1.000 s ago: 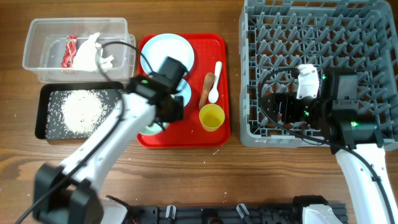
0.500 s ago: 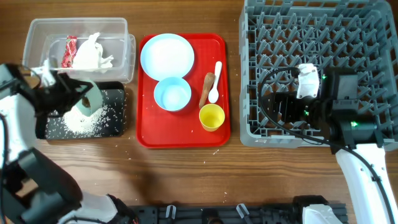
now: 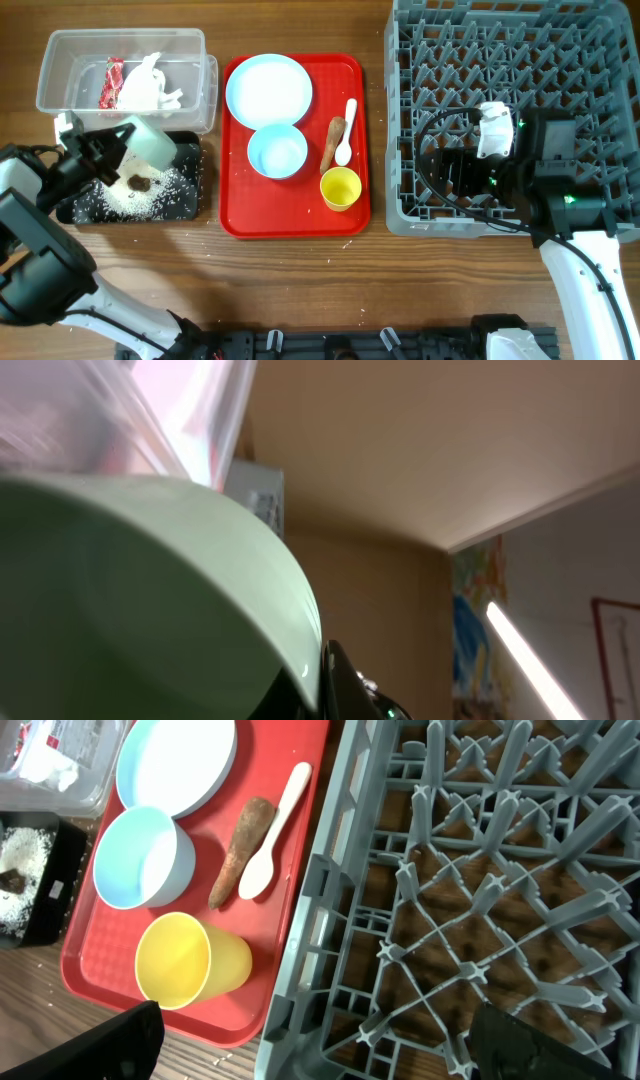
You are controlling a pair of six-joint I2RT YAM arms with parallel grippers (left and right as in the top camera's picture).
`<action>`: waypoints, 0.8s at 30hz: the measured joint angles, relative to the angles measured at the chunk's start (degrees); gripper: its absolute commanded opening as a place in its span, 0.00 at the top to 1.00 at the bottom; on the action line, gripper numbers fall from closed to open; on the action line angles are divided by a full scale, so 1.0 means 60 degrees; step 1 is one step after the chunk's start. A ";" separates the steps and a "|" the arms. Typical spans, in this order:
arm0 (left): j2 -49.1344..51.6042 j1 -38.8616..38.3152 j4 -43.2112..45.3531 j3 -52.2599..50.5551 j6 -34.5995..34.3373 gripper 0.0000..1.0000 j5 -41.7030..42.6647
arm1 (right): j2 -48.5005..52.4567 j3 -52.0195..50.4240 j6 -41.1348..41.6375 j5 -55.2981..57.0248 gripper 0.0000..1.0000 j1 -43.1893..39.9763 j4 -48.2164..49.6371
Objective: Sort waste into correct bins and load items into the dishwasher rack
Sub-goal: 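Set the teal cup back on the red tray with the left gripper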
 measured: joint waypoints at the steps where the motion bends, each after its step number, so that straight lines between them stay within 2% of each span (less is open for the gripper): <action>1: -0.0328 -0.0211 -0.0994 0.0000 0.0645 0.96 -0.0058 | 0.0000 0.0000 0.0000 -0.0004 0.00 0.0000 0.0015; 3: -0.1359 -0.1096 -0.2164 0.0004 0.1931 0.96 -0.0652 | 0.0000 0.0000 0.0022 -0.0004 0.00 0.0000 0.0022; 6: -0.2790 -0.3603 -0.2441 0.0011 0.2871 0.96 -0.3136 | 0.0000 0.0000 0.0084 0.0000 0.00 0.0000 0.0029; 8: -0.2903 -0.5373 -0.2157 -0.0022 0.2313 0.96 -0.5730 | 0.0000 0.0000 0.0084 0.0000 0.00 0.0000 0.0033; 9: -0.2903 -0.6346 -0.1698 -0.0157 0.1574 0.96 -0.7253 | 0.0000 0.0000 0.0087 -0.0004 0.00 0.0000 0.0033; 13: -0.2903 -0.8867 -0.0594 -0.0896 -0.0499 0.96 -1.0244 | 0.0000 0.0000 0.0087 -0.0004 0.00 0.0000 0.0007; 14: -0.2903 -0.9158 -0.0550 -0.0969 -0.0809 0.95 -1.0673 | 0.0000 0.0000 0.0087 -0.0004 0.00 0.0000 0.0007; 15: -0.2903 -0.9446 -0.0426 -0.1060 -0.1177 0.87 -1.1173 | 0.0000 0.0000 0.0087 0.0000 0.00 0.0000 0.0007; 16: -0.2903 -0.9726 -0.0277 -0.1158 -0.1504 0.64 -1.1588 | 0.0000 0.0000 0.0087 0.0000 0.00 0.0000 0.0011; 17: -0.2903 -0.9967 -0.0193 -0.1202 -0.1698 0.32 -1.1806 | 0.0000 0.0000 0.0087 0.0000 0.00 0.0000 0.0007; 18: -0.2903 -1.0189 -0.0095 -0.1217 -0.1807 0.14 -1.1970 | 0.0000 0.0000 0.0087 0.0000 0.00 0.0000 0.0004; 19: -0.2903 -1.0360 -0.0029 -0.1217 -0.1927 0.09 -1.2043 | 0.0000 0.0000 0.0087 -0.0004 0.00 0.0000 0.0000; 22: -0.2903 -1.0644 0.0240 -0.1184 -0.2076 0.07 -1.2149 | 0.0000 0.0000 0.0087 -0.0004 0.00 0.0000 0.0007; 24: -0.2903 -1.0663 0.0248 -0.0834 -0.2087 0.00 -1.2043 | 0.0000 0.0000 0.0087 -0.0004 0.00 0.0000 0.0011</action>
